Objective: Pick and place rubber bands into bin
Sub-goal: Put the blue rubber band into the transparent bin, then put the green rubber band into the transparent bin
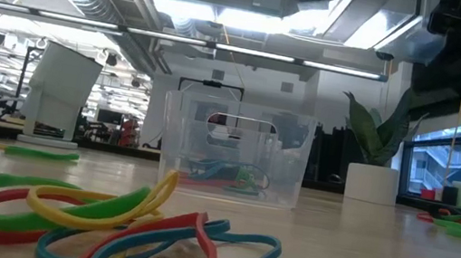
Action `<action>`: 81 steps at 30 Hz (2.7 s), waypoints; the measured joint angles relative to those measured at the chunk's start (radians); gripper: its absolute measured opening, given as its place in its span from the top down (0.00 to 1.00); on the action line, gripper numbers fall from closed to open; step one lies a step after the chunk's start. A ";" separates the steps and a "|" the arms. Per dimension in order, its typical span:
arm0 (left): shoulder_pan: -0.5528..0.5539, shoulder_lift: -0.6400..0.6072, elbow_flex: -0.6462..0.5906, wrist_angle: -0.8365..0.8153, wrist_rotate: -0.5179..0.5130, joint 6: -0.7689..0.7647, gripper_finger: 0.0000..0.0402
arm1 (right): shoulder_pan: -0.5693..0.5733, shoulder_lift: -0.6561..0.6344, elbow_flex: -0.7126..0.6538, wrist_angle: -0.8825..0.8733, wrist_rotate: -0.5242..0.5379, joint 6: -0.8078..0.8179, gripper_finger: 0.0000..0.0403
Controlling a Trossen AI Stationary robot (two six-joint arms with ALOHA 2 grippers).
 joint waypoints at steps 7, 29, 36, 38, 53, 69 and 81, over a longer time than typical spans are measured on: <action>0.305 -0.031 0.043 0.002 -0.083 0.356 0.99 | 0.000 0.000 0.000 0.019 0.000 0.002 0.81; 0.808 0.403 0.492 0.330 0.012 1.117 0.99 | 0.000 0.000 0.000 0.018 -0.002 0.007 0.81; 0.812 0.542 0.510 0.292 0.087 1.071 1.00 | 0.000 0.000 0.000 0.016 -0.002 0.003 0.81; 0.807 0.569 0.510 0.258 0.089 1.051 1.00 | 0.000 0.000 0.000 0.014 -0.002 0.003 0.81; 0.796 0.602 0.518 0.244 0.087 0.907 0.79 | 0.000 0.000 0.000 0.009 -0.002 -0.028 0.81; 0.796 0.599 0.721 -0.008 0.052 0.881 0.72 | 0.000 0.000 0.000 0.009 -0.002 -0.027 0.81; 0.770 0.550 0.727 -0.046 0.072 0.871 0.78 | 0.000 0.000 0.000 0.009 -0.002 -0.027 0.81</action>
